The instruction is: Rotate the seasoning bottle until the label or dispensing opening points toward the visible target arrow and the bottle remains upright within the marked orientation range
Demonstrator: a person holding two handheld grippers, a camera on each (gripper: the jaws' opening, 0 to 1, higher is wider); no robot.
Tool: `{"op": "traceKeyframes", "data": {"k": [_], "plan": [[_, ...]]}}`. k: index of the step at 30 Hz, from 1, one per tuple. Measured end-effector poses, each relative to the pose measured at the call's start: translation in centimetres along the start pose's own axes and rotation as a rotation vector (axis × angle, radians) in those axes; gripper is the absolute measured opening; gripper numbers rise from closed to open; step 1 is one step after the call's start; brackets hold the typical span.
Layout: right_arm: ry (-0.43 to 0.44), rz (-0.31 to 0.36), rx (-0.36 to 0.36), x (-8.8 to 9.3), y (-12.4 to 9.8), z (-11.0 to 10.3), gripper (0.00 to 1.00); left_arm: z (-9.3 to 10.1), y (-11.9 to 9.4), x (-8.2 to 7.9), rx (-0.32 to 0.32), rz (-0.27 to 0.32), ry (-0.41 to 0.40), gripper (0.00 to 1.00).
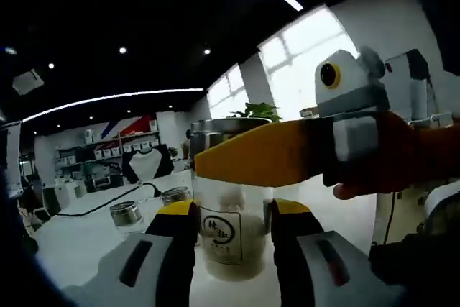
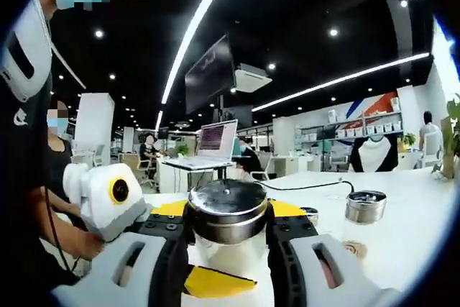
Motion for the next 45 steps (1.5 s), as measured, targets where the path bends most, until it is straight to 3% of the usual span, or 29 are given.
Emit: {"op": "traceKeyframes", "data": {"k": [2, 4, 6, 9, 12, 15, 18, 22, 23, 25, 30, 33, 35, 37, 40, 44, 45], "plan": [[0.043, 0.002, 0.059, 0.3, 0.2, 0.4, 0.4, 0.1, 0.1, 0.2, 0.0, -0.009, -0.021, 0.42], [-0.016, -0.001, 0.037, 0.4, 0.1, 0.1, 0.39, 0.2, -0.1, 0.4, 0.017, 0.002, -0.058, 0.42], [-0.001, -0.002, 0.0, 0.3, 0.0, 0.3, 0.39, 0.2, -0.2, 0.2, 0.046, 0.034, -0.041, 0.42], [0.084, 0.027, -0.092, -0.2, -0.7, 0.5, 0.39, 0.8, -0.5, -0.4, 0.142, 0.087, -0.066, 0.42], [0.121, 0.067, -0.162, -1.0, -1.3, 0.3, 0.38, 1.4, -1.4, -1.5, 0.295, 0.176, -0.192, 0.42], [0.143, 0.076, -0.219, -1.3, -1.6, -0.2, 0.38, 1.4, -1.7, -1.8, 0.361, 0.196, -0.276, 0.42], [0.141, 0.059, -0.26, -1.3, -1.4, -0.6, 0.38, 1.8, -1.4, -1.4, 0.418, 0.167, -0.348, 0.42], [0.129, 0.052, -0.272, -1.1, -1.1, -0.8, 0.38, 2.4, -1.2, -1.1, 0.405, 0.143, -0.318, 0.42], [0.137, 0.062, -0.27, -1.2, -1.1, -0.8, 0.39, 1.9, -1.1, -1.2, 0.355, 0.145, -0.27, 0.42], [0.145, 0.076, -0.204, -1.1, -0.9, -0.1, 0.39, 1.5, -1.0, -1.3, 0.31, 0.137, -0.265, 0.42], [0.077, 0.049, -0.09, -0.9, -0.1, 0.5, 0.38, 0.0, -0.3, -0.5, 0.106, 0.079, -0.123, 0.41], [0.087, 0.067, -0.014, -0.8, 0.2, 0.7, 0.38, -0.5, -0.3, -0.5, 0.029, 0.069, -0.079, 0.41], [0.082, 0.041, 0.041, -0.2, 0.4, 0.8, 0.39, -0.6, -0.4, -0.2, -0.023, 0.049, -0.022, 0.41], [0.065, 0.007, 0.072, 0.3, 0.6, 0.8, 0.39, -0.6, -0.4, 0.2, -0.055, 0.022, -0.002, 0.41], [0.081, -0.006, 0.082, 0.5, 0.7, 0.9, 0.39, -0.4, -0.3, 0.5, -0.046, 0.015, -0.059, 0.41], [0.085, -0.009, 0.054, 0.4, 0.4, 1.1, 0.38, -0.3, -0.5, 0.3, -0.042, 0.041, -0.061, 0.41], [0.085, -0.005, 0.023, 0.2, 0.3, 1.3, 0.38, -0.3, -0.6, 0.0, -0.016, 0.061, -0.071, 0.41]]}}
Point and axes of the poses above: the point that each gripper's makers call its tool centre point, and the gripper's own axes: y roughly forward along the fingers, z roughly to its right, x roughly out of its underside, the point moved 1 cm from there along -y, roughly backward along the fingers
